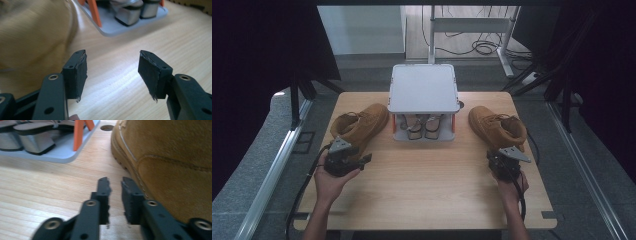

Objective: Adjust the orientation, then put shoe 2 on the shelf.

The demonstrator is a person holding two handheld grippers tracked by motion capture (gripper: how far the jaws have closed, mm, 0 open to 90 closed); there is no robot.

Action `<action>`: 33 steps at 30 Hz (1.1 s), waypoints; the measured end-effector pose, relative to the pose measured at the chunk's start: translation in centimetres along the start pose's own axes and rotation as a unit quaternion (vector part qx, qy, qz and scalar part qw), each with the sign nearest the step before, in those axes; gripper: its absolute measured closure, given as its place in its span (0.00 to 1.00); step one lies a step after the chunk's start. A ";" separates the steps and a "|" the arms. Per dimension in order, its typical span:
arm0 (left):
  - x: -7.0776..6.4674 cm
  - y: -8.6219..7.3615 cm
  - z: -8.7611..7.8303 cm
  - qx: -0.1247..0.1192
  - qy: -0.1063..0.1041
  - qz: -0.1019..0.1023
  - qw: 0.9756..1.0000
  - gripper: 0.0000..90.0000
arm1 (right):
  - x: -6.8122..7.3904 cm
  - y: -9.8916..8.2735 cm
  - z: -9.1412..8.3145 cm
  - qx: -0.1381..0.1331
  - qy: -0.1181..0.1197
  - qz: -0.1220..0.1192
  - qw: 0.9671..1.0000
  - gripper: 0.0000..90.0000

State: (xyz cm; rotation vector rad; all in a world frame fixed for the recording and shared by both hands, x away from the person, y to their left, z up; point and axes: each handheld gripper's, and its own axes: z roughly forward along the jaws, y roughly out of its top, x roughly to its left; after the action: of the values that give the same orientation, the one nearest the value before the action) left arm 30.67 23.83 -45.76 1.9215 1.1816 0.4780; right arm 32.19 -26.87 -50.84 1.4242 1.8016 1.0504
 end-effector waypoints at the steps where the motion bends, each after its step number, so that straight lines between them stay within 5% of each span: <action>1: 0.1 0.2 -0.2 -0.003 0.002 -0.002 1.000 0.45 | 0.1 0.1 -0.1 -0.001 0.004 -0.001 1.000 0.74; 13: 1.9 3.5 -3.0 -0.021 0.040 -0.004 0.999 0.45 | 0.4 0.3 -0.3 -0.002 0.039 -0.017 0.999 0.60; 21: 4.7 5.2 -4.4 -0.021 0.071 -0.020 0.997 0.45 | 0.4 0.1 -0.1 0.009 0.043 -0.016 0.999 0.58; 33: 8.3 7.2 -2.8 0.021 0.106 -0.037 0.994 0.45 | 0.5 -0.3 0.4 0.025 0.040 -0.019 0.999 0.56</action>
State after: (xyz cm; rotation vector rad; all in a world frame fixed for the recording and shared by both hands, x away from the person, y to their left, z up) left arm 36.92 30.56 -39.13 1.8910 1.4029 0.6331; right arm 32.28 -26.30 -51.33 1.3885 1.9168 1.0644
